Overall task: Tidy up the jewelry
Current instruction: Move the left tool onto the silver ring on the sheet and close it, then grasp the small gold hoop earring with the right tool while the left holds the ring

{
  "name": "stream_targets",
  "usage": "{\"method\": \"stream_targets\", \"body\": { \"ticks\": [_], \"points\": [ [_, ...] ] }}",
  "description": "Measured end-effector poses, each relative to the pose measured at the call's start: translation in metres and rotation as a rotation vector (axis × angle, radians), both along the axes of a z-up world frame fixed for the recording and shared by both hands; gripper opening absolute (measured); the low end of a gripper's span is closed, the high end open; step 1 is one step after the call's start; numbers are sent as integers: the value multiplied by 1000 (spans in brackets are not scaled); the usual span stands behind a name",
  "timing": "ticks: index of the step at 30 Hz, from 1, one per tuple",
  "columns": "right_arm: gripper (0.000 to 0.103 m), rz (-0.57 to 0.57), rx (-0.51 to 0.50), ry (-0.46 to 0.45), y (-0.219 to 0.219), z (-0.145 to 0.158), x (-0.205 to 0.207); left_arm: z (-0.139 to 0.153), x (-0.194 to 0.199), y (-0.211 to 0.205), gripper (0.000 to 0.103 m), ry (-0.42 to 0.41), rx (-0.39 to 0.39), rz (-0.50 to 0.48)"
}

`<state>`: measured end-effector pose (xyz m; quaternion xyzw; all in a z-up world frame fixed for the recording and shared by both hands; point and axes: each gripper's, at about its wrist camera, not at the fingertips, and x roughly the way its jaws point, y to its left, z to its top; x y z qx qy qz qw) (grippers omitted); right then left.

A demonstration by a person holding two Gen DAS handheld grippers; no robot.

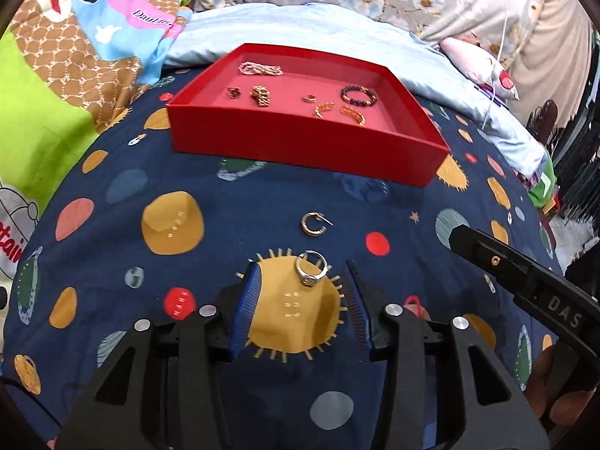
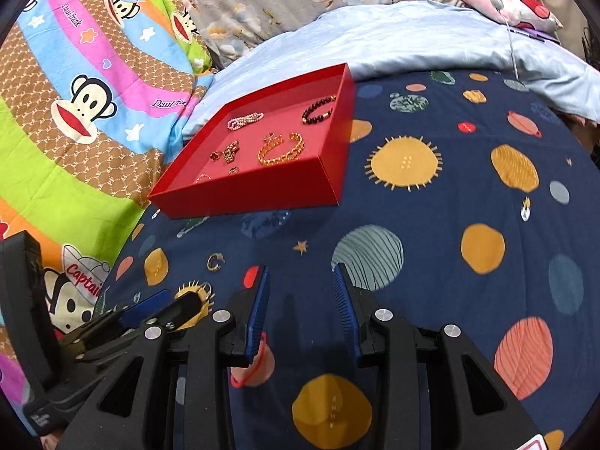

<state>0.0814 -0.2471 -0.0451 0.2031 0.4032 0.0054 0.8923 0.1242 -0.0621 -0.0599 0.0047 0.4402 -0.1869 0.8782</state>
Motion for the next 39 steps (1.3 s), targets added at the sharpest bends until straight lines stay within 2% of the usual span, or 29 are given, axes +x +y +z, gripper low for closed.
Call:
{"method": "stream_targets", "body": {
  "ticks": [3,5,13,24,31,39],
  "points": [
    [35,-1,5,3,-1,-2,-3,-3,-1,-3,41,-3,6,-3],
    [35,-4,9,4,-2,-3,-4,-4,-1,-3,28,1,5,-13],
    [35,-8,18,11,-2,-6,-4,-8,-2,-2,8,-5,6,-10],
    [35,7,16,10,2,-6,-1,-3,-7,8,8,-12,-13,-9],
    [35,84,6,8,29,-5,16,10,-13,50,8,-22,-27,63],
    [35,181,-27,18,72,-11,44,8,-12,89,8,-6,-31,131]
  ]
}}
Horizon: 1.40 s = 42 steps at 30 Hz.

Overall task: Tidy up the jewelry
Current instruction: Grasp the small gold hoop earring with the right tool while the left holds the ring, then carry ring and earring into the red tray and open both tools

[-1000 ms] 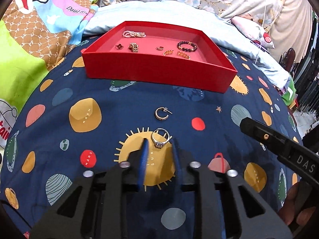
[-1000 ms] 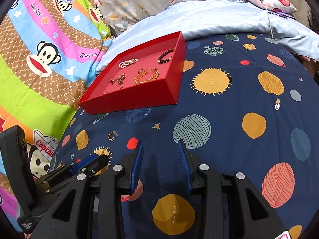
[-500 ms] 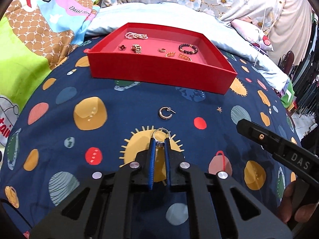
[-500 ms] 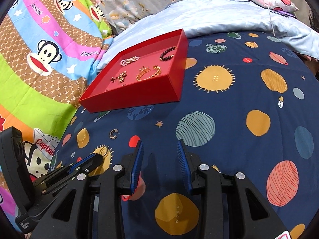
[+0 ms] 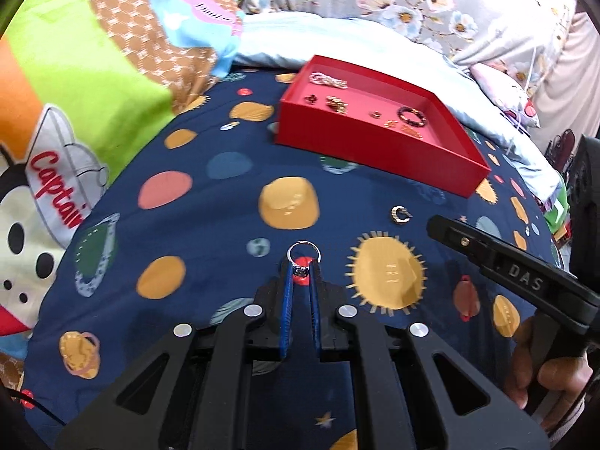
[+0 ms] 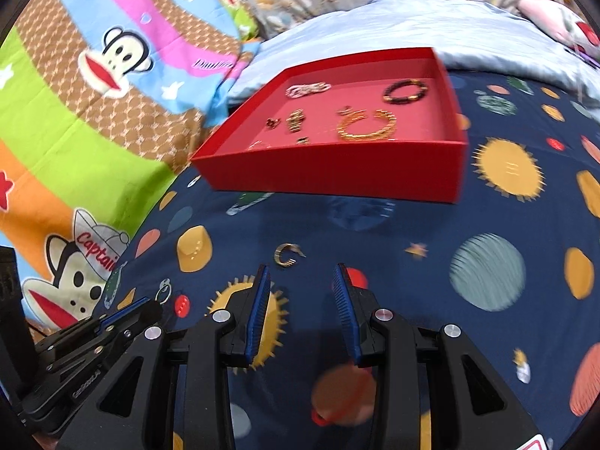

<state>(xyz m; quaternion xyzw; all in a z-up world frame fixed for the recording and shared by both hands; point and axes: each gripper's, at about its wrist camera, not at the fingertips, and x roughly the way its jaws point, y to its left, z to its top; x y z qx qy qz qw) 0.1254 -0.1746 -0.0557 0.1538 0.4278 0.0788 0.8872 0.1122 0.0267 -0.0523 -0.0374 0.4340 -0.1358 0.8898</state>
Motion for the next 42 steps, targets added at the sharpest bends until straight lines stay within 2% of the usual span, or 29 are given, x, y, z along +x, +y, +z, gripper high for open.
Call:
{"method": "stream_targets", "body": {
  "ticks": [7,14,23,27,42],
  "points": [
    [35,25,-43,15,17,-8,21,-3,0,11,8,9,-12,15],
    [34,24,-89,12,23,-9,26,-8,1,11,8,27,-27,8],
    [20,-6,-174,25,28,-9,28,-10,0,6,8,35,-29,0],
    [20,-6,-193,25,30,-9,28,-11,-1,5,8,36,-27,-3],
    [19,-57,-122,18,4,-1,5,-5,1,1,8,29,-40,-15]
  ]
}}
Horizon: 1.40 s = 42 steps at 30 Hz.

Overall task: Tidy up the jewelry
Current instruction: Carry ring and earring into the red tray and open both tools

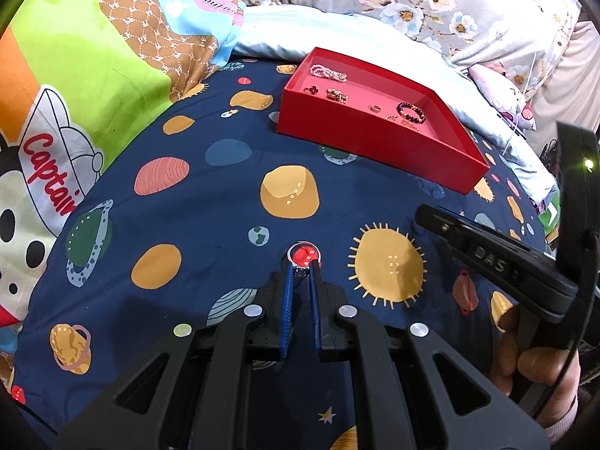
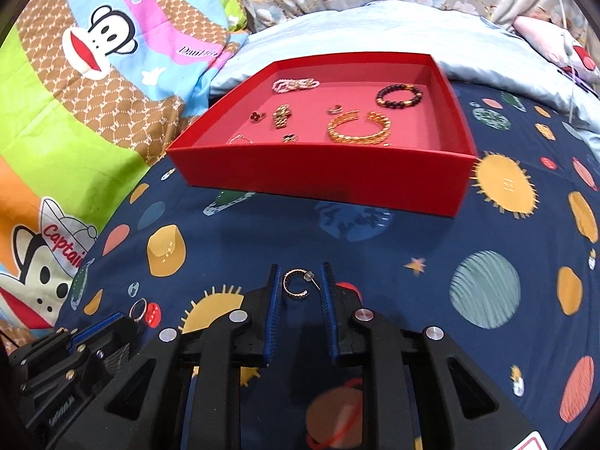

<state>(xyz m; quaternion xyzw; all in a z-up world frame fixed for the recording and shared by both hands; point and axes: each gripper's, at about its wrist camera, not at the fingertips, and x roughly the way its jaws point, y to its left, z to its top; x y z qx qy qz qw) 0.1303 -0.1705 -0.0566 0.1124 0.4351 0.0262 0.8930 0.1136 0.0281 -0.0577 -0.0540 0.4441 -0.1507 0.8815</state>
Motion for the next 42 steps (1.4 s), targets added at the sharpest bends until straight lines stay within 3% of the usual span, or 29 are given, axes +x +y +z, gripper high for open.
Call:
{"method": "stream_targets", "body": {
  "ticks": [11,22,29,42],
  "points": [
    [19,-40,3,-88,-33,43,-12,30,16,-27,8,-69,-5,-43],
    [19,-42,-23,-186,-59,85,30,74,65,-71,8,-198,23,-90],
    [19,-45,-9,-189,-68,87,67,81,103,-95,8,-216,40,-94],
    [19,-59,1,-171,-79,72,107,60,149,-107,8,-188,91,-68]
  ]
}}
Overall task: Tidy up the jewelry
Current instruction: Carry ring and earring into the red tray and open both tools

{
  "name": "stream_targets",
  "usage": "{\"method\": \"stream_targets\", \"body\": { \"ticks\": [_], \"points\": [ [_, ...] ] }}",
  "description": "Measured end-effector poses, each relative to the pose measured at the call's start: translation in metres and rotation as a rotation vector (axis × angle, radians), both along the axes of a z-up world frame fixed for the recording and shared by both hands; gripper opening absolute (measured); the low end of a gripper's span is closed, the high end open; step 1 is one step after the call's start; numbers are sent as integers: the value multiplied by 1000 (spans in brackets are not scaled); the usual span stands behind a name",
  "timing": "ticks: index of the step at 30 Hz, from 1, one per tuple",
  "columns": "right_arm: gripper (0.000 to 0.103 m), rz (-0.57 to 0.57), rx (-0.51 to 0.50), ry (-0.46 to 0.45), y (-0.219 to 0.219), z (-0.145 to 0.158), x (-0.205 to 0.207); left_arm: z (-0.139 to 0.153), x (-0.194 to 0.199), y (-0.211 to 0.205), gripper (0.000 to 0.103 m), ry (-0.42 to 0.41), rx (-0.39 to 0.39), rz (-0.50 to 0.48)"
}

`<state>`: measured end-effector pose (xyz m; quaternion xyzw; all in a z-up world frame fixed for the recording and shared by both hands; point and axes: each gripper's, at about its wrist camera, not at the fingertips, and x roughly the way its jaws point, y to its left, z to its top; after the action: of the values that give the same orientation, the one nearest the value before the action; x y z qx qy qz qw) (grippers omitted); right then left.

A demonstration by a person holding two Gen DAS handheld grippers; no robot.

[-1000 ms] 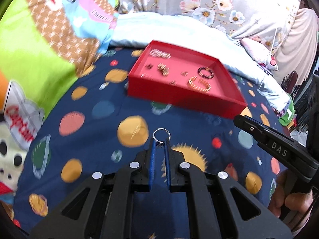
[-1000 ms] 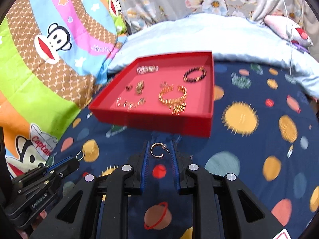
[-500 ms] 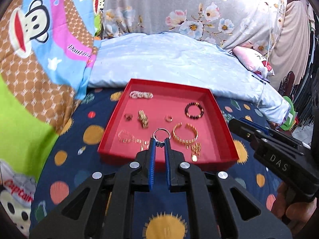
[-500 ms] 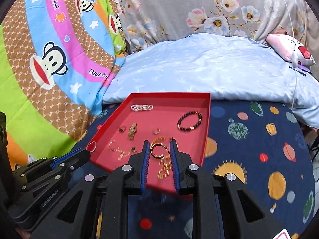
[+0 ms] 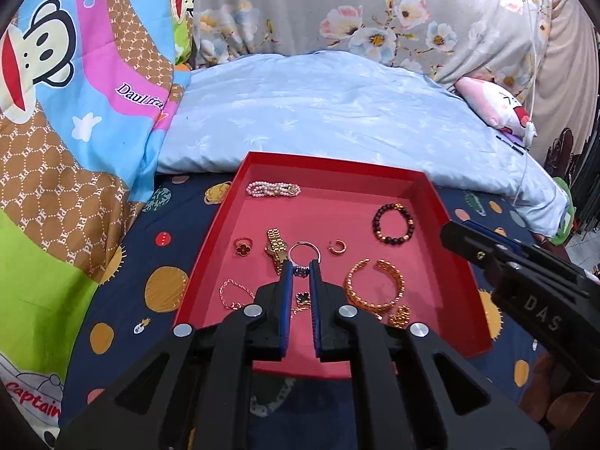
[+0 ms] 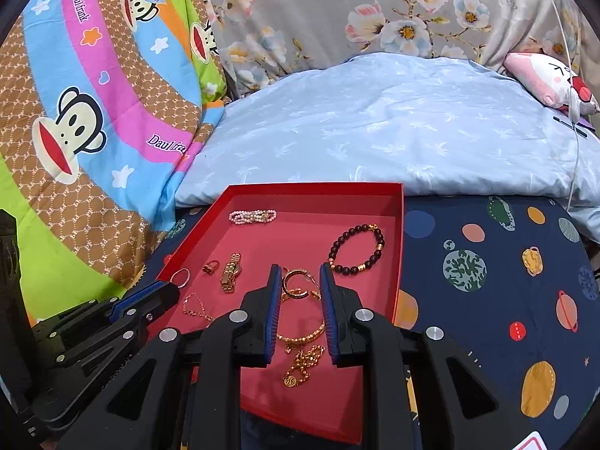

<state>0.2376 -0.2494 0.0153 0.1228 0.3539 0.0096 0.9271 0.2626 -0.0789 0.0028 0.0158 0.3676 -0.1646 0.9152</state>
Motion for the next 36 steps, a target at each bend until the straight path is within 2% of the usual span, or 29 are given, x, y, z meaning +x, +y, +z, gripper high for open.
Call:
{"method": "stream_targets", "body": {
  "ticks": [15,19,23,36],
  "points": [
    [20,2,-33,57,-3,-22,47,-4,57,-7,8,15,-6,43],
    [22,-10,-37,61,-5,-29,51,-11,60,-10,11,18,21,53],
    [23,-10,-34,56,-6,-28,51,-16,61,-12,24,29,29,59],
    [28,-13,-36,42,-5,-22,41,-13,53,-17,24,18,47,47]
  ]
}}
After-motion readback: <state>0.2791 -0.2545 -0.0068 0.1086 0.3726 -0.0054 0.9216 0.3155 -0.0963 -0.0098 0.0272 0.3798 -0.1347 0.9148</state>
